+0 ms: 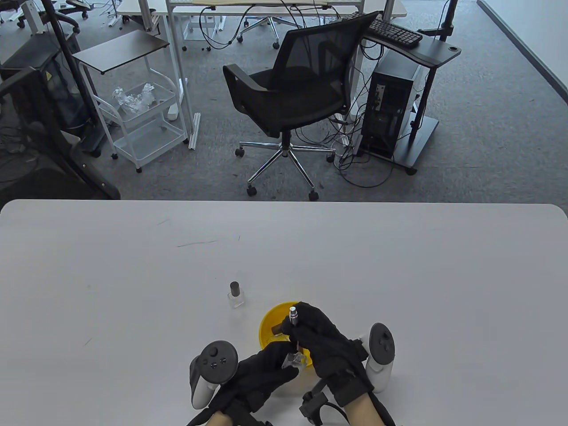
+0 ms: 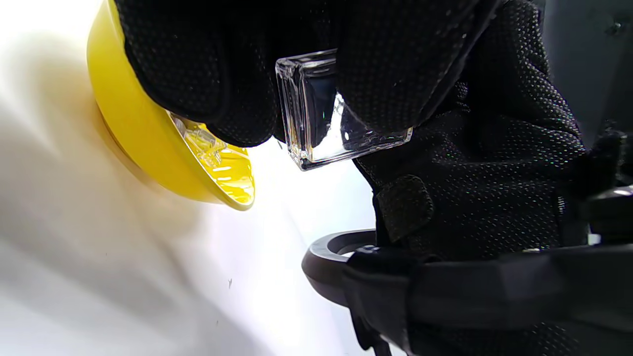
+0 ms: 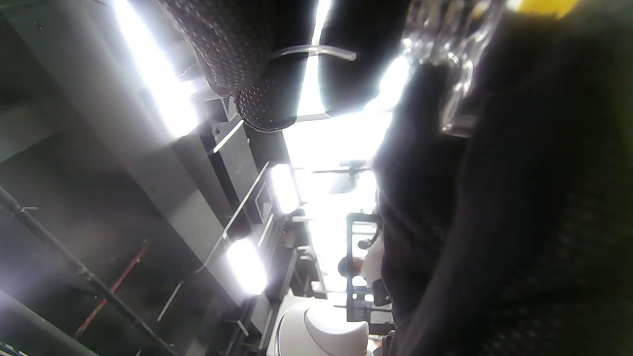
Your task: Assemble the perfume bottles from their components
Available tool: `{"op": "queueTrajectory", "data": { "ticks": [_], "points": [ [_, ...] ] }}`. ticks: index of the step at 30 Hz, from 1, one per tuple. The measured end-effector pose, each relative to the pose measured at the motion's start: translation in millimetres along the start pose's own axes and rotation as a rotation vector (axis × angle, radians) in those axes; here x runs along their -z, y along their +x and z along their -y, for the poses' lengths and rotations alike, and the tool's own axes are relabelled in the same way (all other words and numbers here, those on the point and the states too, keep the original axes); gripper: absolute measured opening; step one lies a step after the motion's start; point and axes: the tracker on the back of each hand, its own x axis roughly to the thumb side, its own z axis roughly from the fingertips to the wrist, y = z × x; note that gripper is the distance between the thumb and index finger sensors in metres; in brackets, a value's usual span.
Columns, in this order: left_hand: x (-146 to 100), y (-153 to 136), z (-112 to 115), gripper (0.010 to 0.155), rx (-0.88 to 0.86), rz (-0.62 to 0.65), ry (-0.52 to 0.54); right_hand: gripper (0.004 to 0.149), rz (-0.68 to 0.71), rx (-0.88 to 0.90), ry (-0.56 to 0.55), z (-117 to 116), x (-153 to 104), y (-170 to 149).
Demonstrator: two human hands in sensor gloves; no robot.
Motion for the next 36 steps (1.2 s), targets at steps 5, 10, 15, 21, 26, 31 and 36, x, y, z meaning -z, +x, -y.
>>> {"op": "queueTrajectory", "data": {
  "ticks": [5, 10, 15, 21, 26, 31, 36],
  "points": [
    [0, -2, -2, 0.054, -0.094, -0.003, -0.006, 0.045, 0.003, 0.029, 0.019, -2, 0, 0],
    [0, -2, -3, 0.054, -0.114, -0.002, -0.009, 0.045, 0.014, 0.000, 0.033, -4, 0, 0],
    [-1, -2, -6, 0.054, -0.175, 0.003, 0.017, 0.045, 0.014, -0.030, 0.044, -5, -1, 0],
    [-3, -3, -15, 0.054, -0.210, -0.011, 0.088, 0.043, 0.058, -0.184, 0.014, -10, -3, 0],
    [-4, -4, -17, 0.054, -0.220, -0.018, 0.134, 0.042, 0.166, -0.455, -0.075, -14, -7, 7],
    [-6, -4, -20, 0.054, -0.209, -0.024, 0.171, 0.041, 0.226, -0.590, -0.103, -20, -10, 9],
    [-7, -5, -23, 0.053, -0.191, -0.032, 0.201, 0.042, 0.243, -0.658, -0.127, -24, -11, 7]
  ]
}}
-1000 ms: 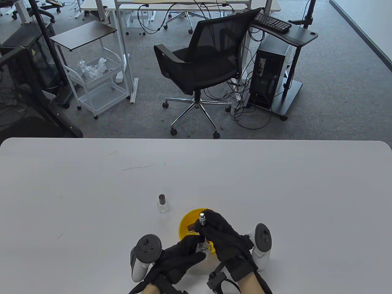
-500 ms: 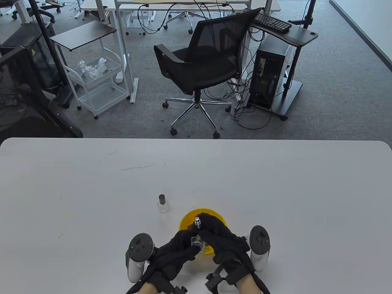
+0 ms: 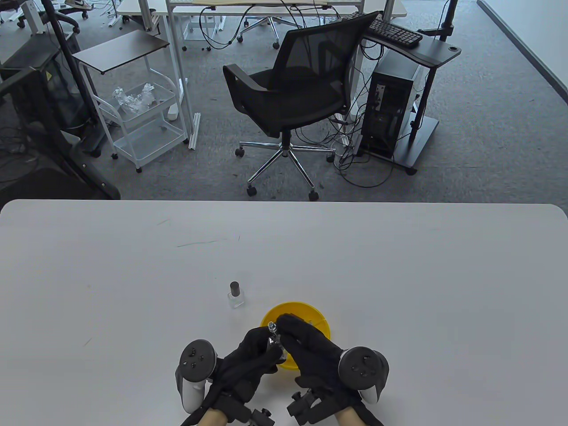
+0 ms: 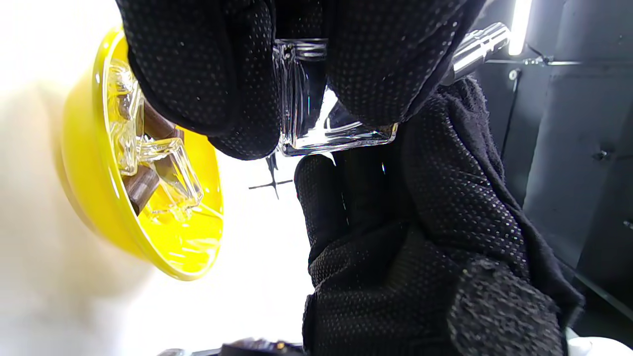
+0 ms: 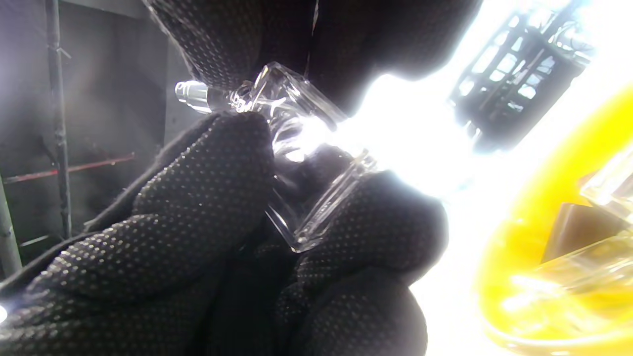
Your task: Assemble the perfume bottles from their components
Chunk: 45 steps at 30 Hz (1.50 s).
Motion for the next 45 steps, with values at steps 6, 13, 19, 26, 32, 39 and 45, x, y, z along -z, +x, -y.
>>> {"op": "queueTrajectory", "data": {
  "ticks": [6, 13, 19, 26, 32, 39, 45],
  "points": [
    [0, 1, -4, 0.053, 0.023, 0.011, 0.028, 0.043, 0.024, -0.108, -0.002, 2, 0, -1],
    [-1, 5, -10, 0.053, 0.110, 0.033, 0.074, 0.056, 0.025, -0.103, -0.003, 9, 0, 1],
    [-2, 10, -7, 0.053, 0.340, 0.057, 0.074, 0.064, 0.128, -0.214, 0.073, 13, 2, 21],
    [-2, 11, -3, 0.053, 0.390, 0.078, 0.057, 0.048, 0.234, -0.505, 0.136, 5, 1, 35],
    [-3, 13, -3, 0.054, 0.519, 0.077, 0.067, 0.045, 0.227, -0.528, 0.196, 1, 2, 35],
    [-3, 18, 3, 0.054, 0.673, 0.126, 0.052, 0.044, 0.199, -0.588, 0.288, -1, 4, 33],
    [-5, 22, 10, 0.054, 0.775, 0.162, 0.064, 0.047, 0.121, -0.607, 0.298, -5, 6, 26]
  ]
}}
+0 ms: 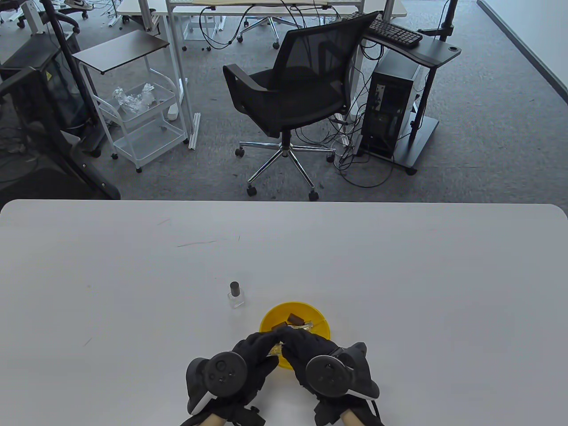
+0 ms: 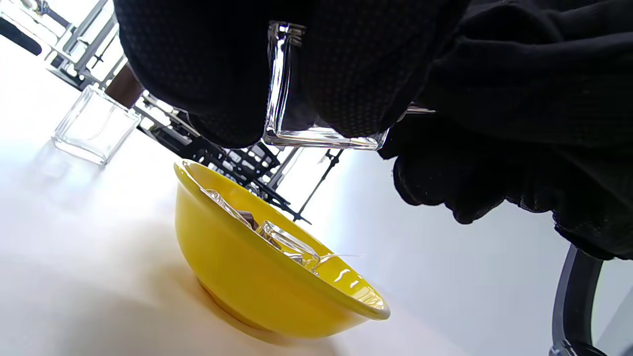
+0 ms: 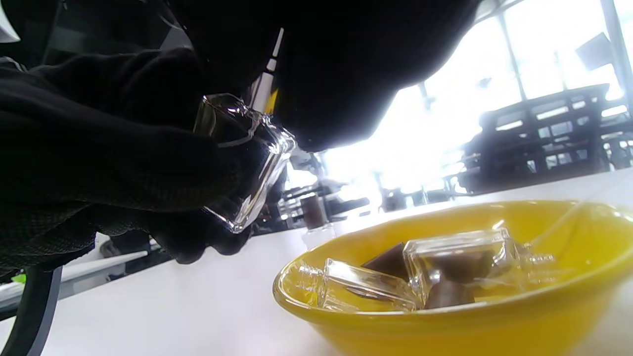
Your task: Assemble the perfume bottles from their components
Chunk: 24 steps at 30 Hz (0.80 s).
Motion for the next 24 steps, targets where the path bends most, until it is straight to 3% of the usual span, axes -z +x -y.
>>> {"op": "queueTrajectory", "data": {
  "ticks": [5, 8, 14, 17, 21, 24],
  "points": [
    [3, 0, -1, 0.054, -0.014, 0.008, -0.012, 0.043, -0.098, 0.132, -0.042, -6, -1, -6],
    [6, 5, 1, 0.054, 0.047, 0.030, -0.023, 0.041, -0.134, 0.076, -0.069, -7, -2, -10],
    [7, 8, 3, 0.055, -0.034, 0.036, -0.019, 0.047, -0.227, -0.022, -0.195, -5, -4, -12],
    [4, 12, 2, 0.055, -0.015, 0.062, -0.012, 0.047, -0.271, -0.012, -0.200, -4, -6, -14],
    [3, 13, 4, 0.055, -0.045, 0.055, -0.012, 0.043, -0.279, -0.053, -0.265, -4, -8, -11],
    [3, 13, 7, 0.055, -0.061, 0.048, -0.033, 0.039, -0.198, -0.056, -0.282, -6, -7, -5]
  ]
}}
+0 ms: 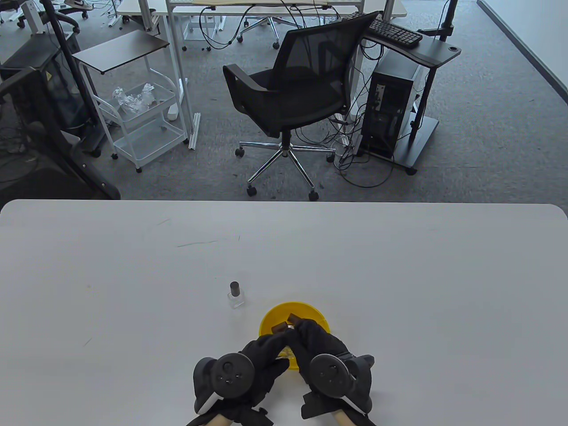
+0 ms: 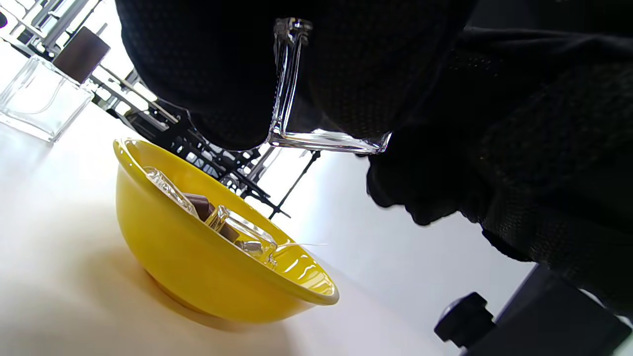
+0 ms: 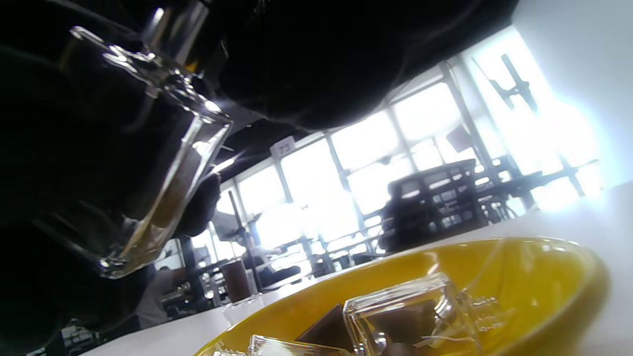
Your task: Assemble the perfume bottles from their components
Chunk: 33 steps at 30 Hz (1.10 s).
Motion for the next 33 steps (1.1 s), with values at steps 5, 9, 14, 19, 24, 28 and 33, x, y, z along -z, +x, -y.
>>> {"op": "queueTrajectory", "data": {
  "ticks": [5, 9, 14, 19, 24, 28, 33],
  "points": [
    [0, -2, 0, 0.055, -0.011, -0.019, -0.011, 0.039, 0.028, 0.046, 0.011, -1, 0, 1],
    [2, -8, -2, 0.055, -0.027, -0.052, 0.004, 0.043, 0.087, 0.174, 0.111, 1, 3, -1],
    [1, -16, -6, 0.055, -0.041, -0.089, 0.008, 0.053, 0.129, 0.245, 0.300, 1, 7, 0],
    [2, -15, -3, 0.055, -0.019, -0.080, -0.004, 0.052, 0.125, 0.201, 0.301, -1, 8, -2],
    [1, -12, -3, 0.055, -0.002, -0.065, -0.002, 0.048, 0.099, 0.181, 0.270, -1, 7, -4],
    [1, -12, -3, 0.054, -0.007, -0.056, -0.004, 0.046, 0.079, 0.167, 0.250, -1, 7, -5],
    [0, -6, -2, 0.055, 0.001, -0.031, 0.002, 0.043, 0.014, 0.156, 0.162, 1, 6, -8]
  ]
}}
